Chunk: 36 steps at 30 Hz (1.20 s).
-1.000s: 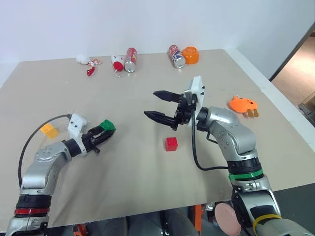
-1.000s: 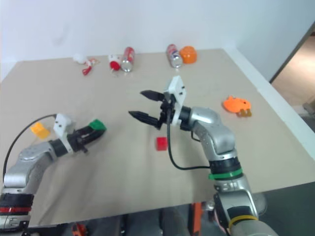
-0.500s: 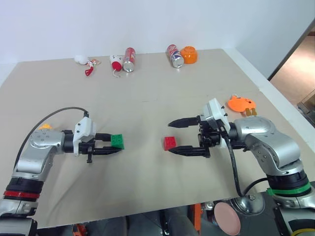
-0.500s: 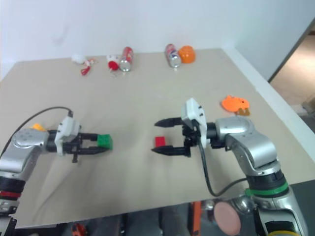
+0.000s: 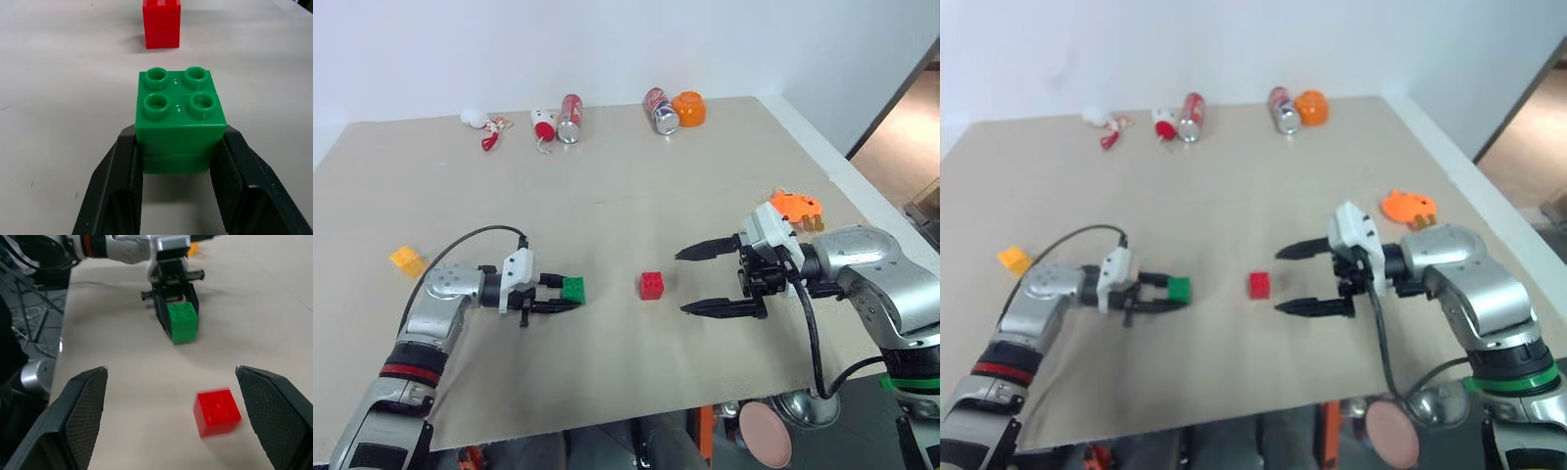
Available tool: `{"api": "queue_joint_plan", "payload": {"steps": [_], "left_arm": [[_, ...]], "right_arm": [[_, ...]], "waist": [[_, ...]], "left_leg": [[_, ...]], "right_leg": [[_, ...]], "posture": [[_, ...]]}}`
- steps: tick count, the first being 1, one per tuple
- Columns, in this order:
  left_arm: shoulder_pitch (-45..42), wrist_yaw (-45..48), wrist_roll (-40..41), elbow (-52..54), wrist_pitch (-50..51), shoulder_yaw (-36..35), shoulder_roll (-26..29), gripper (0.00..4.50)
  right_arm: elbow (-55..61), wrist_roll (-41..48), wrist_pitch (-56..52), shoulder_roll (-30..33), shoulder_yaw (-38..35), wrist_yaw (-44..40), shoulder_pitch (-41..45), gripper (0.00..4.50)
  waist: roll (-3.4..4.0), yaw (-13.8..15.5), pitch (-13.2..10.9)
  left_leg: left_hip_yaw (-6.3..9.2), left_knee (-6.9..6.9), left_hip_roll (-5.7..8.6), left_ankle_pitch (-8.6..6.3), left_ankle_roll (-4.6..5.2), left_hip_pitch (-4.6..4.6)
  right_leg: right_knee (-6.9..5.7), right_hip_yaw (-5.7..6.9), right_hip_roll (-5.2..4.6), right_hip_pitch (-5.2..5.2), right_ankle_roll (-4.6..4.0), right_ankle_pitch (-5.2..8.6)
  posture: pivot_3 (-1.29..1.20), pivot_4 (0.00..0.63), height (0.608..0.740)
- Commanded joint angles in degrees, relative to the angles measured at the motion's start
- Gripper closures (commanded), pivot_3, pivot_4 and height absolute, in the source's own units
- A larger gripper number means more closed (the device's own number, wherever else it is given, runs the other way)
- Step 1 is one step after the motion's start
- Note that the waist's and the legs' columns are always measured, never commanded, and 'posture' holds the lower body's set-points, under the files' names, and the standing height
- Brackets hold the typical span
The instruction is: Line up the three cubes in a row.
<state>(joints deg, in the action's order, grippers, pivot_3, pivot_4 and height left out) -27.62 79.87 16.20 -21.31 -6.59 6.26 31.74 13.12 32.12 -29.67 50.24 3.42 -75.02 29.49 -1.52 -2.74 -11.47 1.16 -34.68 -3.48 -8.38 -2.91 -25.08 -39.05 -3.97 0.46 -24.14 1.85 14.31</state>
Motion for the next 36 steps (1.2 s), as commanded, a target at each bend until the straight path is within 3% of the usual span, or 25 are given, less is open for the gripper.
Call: {"api": "queue_joint_plan", "payload": {"steps": [1, 36], "left_arm": [[-0.18, -0.68, 0.19, 1.61, 0.35, 0.18, -0.76, 3.17], [-1.87, -5.55, -5.79, -0.88, 3.1, 4.19, -4.51, 3.17]], "right_arm": [[-1.16, -0.53, 1.99, 0.63, -2.21, -0.62, 0.52, 0.16], [-3.08, -3.19, 4.12, -1.91, -0.44, -1.09, 2.03, 0.16]], "waist": [[0.0, 0.01, 0.0], [0.05, 0.26, 0.03]], "left_leg": [[0.0, -0.01, 0.0, 0.0, 0.0, 0.0], [0.02, -0.79, 0.1, 0.09, 0.13, 0.02]], "right_leg": [[-0.01, 0.0, 0.01, 0.0, 0.0, -0.01], [-0.02, -0.2, -0.01, 0.43, 0.08, -0.08]], "posture": [[0.0, 0.15, 0.74], [0.0, 0.15, 0.74]]}}
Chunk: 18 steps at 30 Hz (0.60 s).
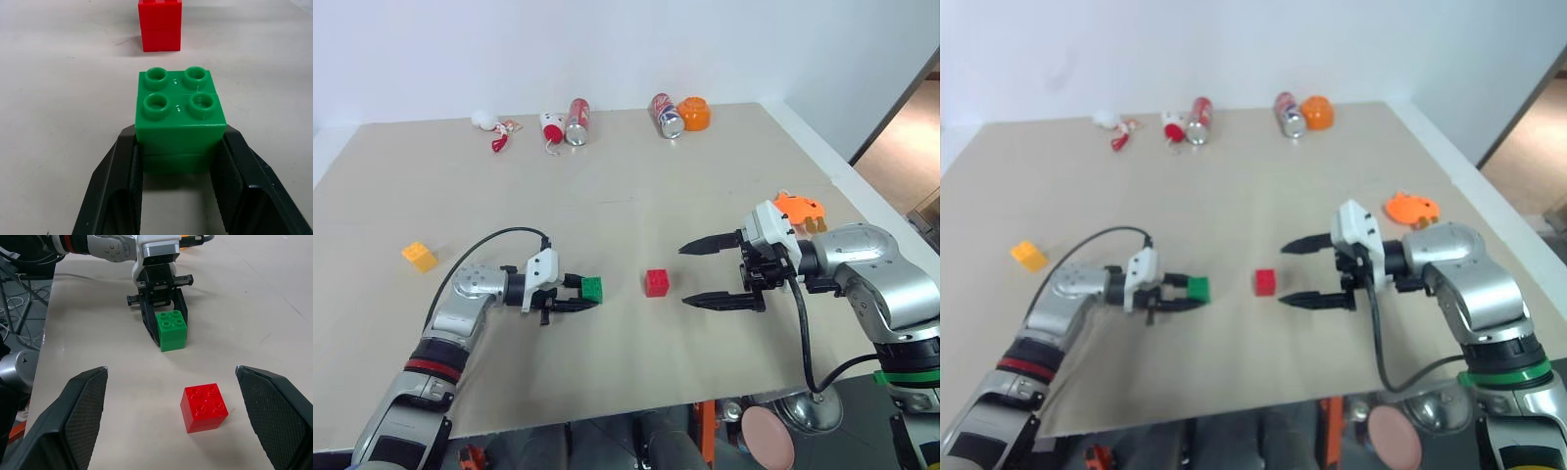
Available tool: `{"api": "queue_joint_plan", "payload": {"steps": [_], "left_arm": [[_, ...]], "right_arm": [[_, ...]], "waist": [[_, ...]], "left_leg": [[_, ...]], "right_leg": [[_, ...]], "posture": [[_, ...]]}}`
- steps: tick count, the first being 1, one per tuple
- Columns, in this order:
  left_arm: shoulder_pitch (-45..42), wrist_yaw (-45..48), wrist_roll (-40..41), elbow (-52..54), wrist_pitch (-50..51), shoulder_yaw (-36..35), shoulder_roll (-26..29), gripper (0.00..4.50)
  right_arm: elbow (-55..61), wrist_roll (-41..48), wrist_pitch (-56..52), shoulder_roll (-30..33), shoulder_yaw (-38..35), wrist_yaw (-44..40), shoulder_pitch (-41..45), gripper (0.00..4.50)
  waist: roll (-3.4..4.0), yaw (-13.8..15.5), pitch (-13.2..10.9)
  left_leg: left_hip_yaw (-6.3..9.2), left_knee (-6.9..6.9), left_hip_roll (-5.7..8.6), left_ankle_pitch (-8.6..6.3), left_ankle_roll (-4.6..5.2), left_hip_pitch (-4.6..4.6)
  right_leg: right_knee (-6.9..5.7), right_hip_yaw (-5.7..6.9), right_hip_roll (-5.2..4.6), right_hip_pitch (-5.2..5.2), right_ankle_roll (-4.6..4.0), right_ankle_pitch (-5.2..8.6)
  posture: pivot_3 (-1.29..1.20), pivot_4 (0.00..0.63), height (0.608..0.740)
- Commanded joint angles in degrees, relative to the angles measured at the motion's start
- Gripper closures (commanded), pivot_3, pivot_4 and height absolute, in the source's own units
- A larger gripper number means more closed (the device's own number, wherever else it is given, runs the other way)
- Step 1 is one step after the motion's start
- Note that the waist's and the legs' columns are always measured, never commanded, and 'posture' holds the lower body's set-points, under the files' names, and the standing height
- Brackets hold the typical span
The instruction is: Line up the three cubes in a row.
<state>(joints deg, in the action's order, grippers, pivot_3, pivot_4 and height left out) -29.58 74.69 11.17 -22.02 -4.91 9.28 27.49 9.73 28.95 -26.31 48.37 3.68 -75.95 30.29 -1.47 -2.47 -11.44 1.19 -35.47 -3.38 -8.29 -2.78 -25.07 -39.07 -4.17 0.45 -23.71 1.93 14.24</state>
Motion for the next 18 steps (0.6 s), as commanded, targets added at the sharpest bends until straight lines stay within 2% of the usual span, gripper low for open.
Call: {"api": "queue_joint_plan", "payload": {"steps": [1, 2, 8, 18], "left_arm": [[0.24, -0.07, -0.49, 0.12, 2.11, 1.2, -0.14, 3.17], [0.4, 0.49, 0.17, 0.6, 3.55, 1.15, 0.01, 2.14], [0.95, -0.66, 0.01, 2.43, 3.11, 0.39, 0.22, 0.13], [0.32, -2.76, 0.38, 0.63, 1.59, -2.92, 3.31, 0.05]], "right_arm": [[0.23, -0.12, 0.83, -0.12, -0.65, -0.14, 1.28, 0.16], [0.16, -0.2, 0.87, -0.19, -0.61, -0.14, 1.34, 0.16], [-0.34, -0.29, 0.97, -0.41, -0.63, -0.36, 1.91, 0.16], [-1.91, -0.52, 1.57, -1.0, 0.06, -1.6, 3.74, 0.16]], "waist": [[0.0, 0.0, 0.0], [0.0, -0.03, 0.0], [0.05, 0.03, 0.02], [0.05, -0.18, 0.02]], "left_leg": [[0.0, 0.0, 0.0, 0.0, 0.0, 0.0], [0.0, 0.0, 0.0, 0.0, 0.0, 0.01], [0.02, 0.02, 0.01, 0.0, 0.01, 0.02], [-0.01, 0.01, 0.0, 0.12, 0.17, 0.06]], "right_leg": [[0.0, 0.0, 0.0, 0.0, 0.0, 0.0], [0.0, 0.0, 0.0, 0.01, 0.0, 0.0], [0.0, 0.0, 0.01, 0.04, 0.0, 0.0], [0.02, -0.06, 0.02, -0.02, -0.11, -0.06]], "posture": [[0.0, 0.15, 0.74], [0.0, 0.15, 0.74], [0.0, 0.15, 0.74], [0.0, 0.15, 0.74]]}}
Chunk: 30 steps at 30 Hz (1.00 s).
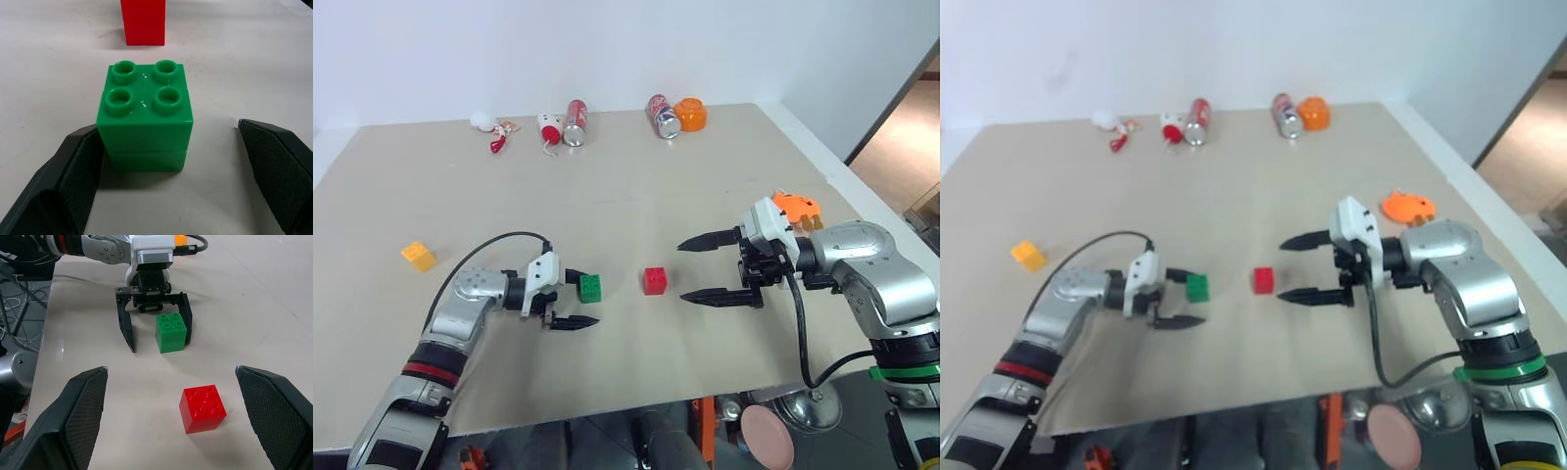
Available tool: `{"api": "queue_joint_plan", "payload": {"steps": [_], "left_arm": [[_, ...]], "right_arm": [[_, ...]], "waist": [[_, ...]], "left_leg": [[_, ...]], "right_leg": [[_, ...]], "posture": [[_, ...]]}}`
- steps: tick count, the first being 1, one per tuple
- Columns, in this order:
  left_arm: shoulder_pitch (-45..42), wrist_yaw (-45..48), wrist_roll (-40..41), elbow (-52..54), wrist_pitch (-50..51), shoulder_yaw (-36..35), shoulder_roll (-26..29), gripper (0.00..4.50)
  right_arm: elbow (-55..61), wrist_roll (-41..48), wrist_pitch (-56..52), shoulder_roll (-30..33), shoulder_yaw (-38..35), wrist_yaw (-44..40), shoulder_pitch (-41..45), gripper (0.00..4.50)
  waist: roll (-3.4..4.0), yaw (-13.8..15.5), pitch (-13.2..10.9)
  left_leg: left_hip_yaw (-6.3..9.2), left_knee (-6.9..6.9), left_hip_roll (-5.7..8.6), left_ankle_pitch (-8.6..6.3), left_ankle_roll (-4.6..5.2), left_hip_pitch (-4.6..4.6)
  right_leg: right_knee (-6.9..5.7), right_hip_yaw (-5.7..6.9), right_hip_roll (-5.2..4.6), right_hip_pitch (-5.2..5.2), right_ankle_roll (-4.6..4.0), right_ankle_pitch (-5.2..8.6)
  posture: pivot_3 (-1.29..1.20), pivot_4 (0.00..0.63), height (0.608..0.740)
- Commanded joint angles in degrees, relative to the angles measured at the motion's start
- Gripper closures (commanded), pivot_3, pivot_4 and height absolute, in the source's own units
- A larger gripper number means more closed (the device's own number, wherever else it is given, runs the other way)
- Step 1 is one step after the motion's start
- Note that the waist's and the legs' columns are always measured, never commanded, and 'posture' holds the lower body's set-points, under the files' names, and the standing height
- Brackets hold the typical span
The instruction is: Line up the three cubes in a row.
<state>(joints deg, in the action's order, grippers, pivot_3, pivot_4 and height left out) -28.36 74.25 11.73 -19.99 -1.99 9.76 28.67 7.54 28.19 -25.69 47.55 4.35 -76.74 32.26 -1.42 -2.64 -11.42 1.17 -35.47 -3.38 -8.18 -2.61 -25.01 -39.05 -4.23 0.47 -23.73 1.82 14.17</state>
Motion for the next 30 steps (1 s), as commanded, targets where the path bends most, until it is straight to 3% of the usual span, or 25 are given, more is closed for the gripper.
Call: {"api": "queue_joint_plan", "payload": {"steps": [1, 8, 14, 20, 30], "left_arm": [[-1.02, -2.77, -0.07, -1.88, -1.56, -4.05, 2.6, 0.05], [0.15, -2.24, 1.83, -2.25, -1.97, -7.2, 6.31, 0.05], [7.48, 4.14, 11.04, 11.15, 10.64, -10.07, 12.75, 0.05], [12.99, 2.83, 15.06, 17.19, 17.59, -15.29, 18.12, 0.05], [19.59, -4.14, 18.09, 22.27, 19.16, -21.71, 16.47, 0.05]], "right_arm": [[0.01, 0.18, 1.06, -0.27, -0.49, -1.05, 2.06, 0.16], [-1.61, -0.36, 1.66, -0.98, 0.27, -2.7, 3.98, 0.16], [-4.27, -1.27, 2.6, -1.81, 1.2, -4.68, 6.54, 0.16], [-6.91, -2.31, 3.98, -3.46, 2.6, -5.88, 9.1, 0.16], [-8.95, -3.53, 5.23, -5.47, 3.22, -6.67, 10.77, 0.16]], "waist": [[0.0, -0.06, 0.0], [0.0, -0.1, 0.0], [0.0, -0.14, -0.01], [0.01, -0.11, -0.03], [0.01, -0.05, -0.03]], "left_leg": [[0.0, 0.02, -0.02, 0.0, 0.01, -0.01], [-0.02, 0.16, -0.08, -0.03, -0.04, -0.09], [-0.07, 0.34, -0.11, -0.17, -0.16, -0.17], [-0.06, 0.48, -0.16, -0.17, -0.16, -0.16], [-0.11, 0.49, -0.2, -0.16, -0.16, -0.15]], "right_leg": [[0.0, 0.0, 0.02, -0.04, -0.03, -0.03], [-0.01, 0.0, 0.1, -0.2, 0.01, -0.15], [-0.02, -0.02, 0.1, -0.38, 0.11, -0.16], [-0.03, 0.01, 0.14, -0.45, 0.01, -0.09], [-0.03, 0.01, 0.13, -0.48, -0.22, 0.04]], "posture": [[0.0, 0.15, 0.74], [0.0, 0.15, 0.74], [0.0, 0.15, 0.74], [0.0, 0.15, 0.74], [0.0, 0.15, 0.74]]}}
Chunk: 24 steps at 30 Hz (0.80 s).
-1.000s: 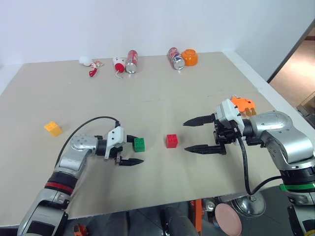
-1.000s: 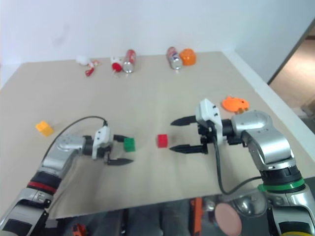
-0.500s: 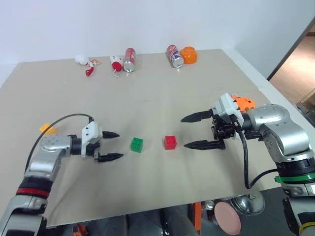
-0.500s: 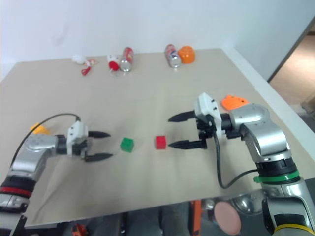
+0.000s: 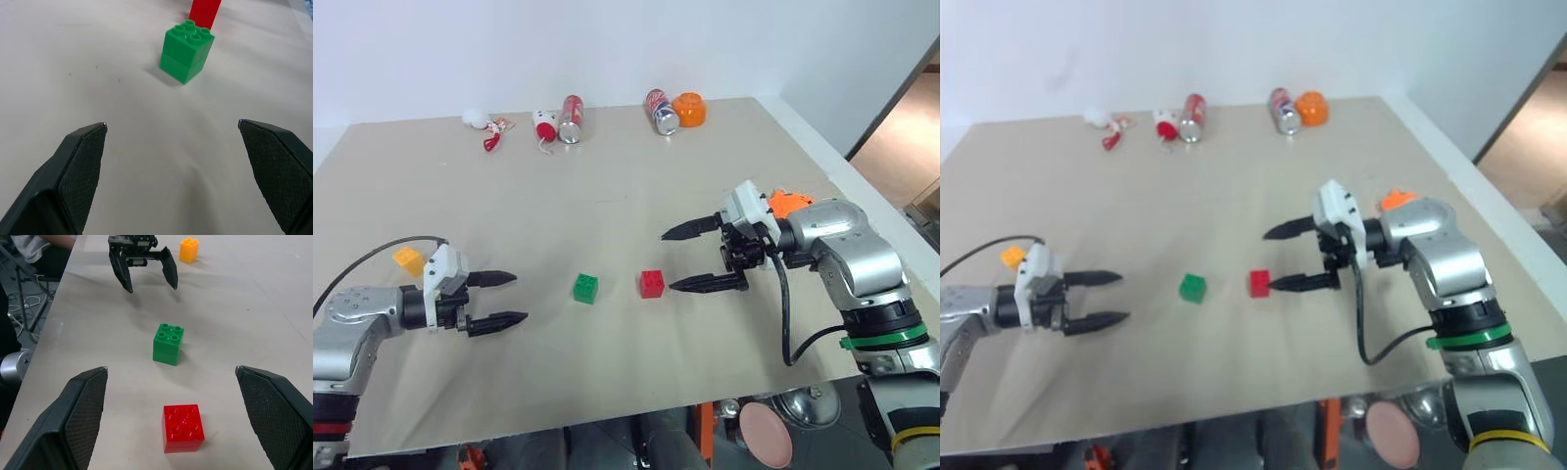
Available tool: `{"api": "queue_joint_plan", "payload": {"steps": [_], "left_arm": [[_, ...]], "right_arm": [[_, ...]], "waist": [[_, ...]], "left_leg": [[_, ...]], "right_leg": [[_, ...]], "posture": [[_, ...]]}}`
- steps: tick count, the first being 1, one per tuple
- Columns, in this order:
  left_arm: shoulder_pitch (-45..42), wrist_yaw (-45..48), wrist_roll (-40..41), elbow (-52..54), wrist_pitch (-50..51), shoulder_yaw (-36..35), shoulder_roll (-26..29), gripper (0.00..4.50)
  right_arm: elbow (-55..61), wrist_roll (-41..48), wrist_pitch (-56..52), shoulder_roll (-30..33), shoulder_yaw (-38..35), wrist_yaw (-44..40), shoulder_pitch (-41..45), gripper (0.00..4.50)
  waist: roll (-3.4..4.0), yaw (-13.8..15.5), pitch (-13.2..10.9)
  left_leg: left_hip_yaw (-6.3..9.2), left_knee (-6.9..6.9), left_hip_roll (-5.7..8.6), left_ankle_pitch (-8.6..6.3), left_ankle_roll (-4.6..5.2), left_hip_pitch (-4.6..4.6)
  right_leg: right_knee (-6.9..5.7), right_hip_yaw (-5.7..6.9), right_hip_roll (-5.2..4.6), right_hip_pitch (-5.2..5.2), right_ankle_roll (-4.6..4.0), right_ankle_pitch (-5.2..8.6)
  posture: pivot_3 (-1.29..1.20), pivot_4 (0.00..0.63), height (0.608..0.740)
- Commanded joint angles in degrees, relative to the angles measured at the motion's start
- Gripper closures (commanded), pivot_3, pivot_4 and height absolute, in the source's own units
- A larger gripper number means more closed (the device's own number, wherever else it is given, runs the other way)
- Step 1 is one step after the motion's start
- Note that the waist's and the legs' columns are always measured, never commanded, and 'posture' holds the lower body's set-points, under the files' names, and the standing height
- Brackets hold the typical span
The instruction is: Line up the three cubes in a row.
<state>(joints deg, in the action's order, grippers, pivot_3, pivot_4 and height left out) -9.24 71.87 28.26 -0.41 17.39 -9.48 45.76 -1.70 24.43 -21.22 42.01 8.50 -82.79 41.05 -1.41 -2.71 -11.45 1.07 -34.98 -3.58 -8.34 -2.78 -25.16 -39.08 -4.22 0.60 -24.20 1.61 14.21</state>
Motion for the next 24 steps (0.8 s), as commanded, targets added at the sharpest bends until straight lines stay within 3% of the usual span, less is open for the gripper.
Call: {"api": "queue_joint_plan", "payload": {"steps": [1, 9, 16, 24], "left_arm": [[0.6, -2.08, 1.67, 2.8, -0.27, -2.47, -0.81, 0.05], [0.02, -7.64, 2.27, 2.68, -1.48, -5.02, -2.58, 0.05], [2.2, -25.91, 11.18, 8.27, 6.67, -17.99, -9.1, 0.05], [10.96, -39.5, 13.15, 15.46, 5.9, -27.35, -15.89, 0.05]], "right_arm": [[0.08, 0.19, 0.79, -0.06, -0.93, -0.66, 2.22, 0.16], [0.28, 0.07, 0.7, -0.49, -1.09, -0.05, 2.36, 0.16], [2.62, 2.34, -0.87, -3.34, -1.72, 2.28, 3.27, 0.16], [2.33, 3.25, -1.43, -8.52, -1.42, 5.7, 5.55, 0.16]], "waist": [[0.0, 0.02, 0.0], [0.0, 0.0, 0.0], [-0.01, -0.12, 0.0], [-0.09, -0.06, 0.01]], "left_leg": [[0.0, 0.0, 0.0, 0.0, 0.0, 0.0], [-0.03, 0.01, -0.01, 0.0, 0.0, 0.01], [-0.04, 0.01, -0.02, 0.0, 0.0, 0.01], [0.0, 0.08, -0.06, 0.01, -0.02, 0.06]], "right_leg": [[0.0, 0.0, 0.0, 0.0, 0.0, 0.0], [0.0, -0.01, 0.01, -0.01, 0.02, -0.02], [0.0, -0.03, 0.0, 0.0, 0.26, -0.15], [-0.03, -0.02, 0.06, 0.02, 0.22, -0.18]], "posture": [[0.0, 0.15, 0.74], [0.0, 0.15, 0.74], [0.0, 0.15, 0.74], [0.0, 0.15, 0.74]]}}
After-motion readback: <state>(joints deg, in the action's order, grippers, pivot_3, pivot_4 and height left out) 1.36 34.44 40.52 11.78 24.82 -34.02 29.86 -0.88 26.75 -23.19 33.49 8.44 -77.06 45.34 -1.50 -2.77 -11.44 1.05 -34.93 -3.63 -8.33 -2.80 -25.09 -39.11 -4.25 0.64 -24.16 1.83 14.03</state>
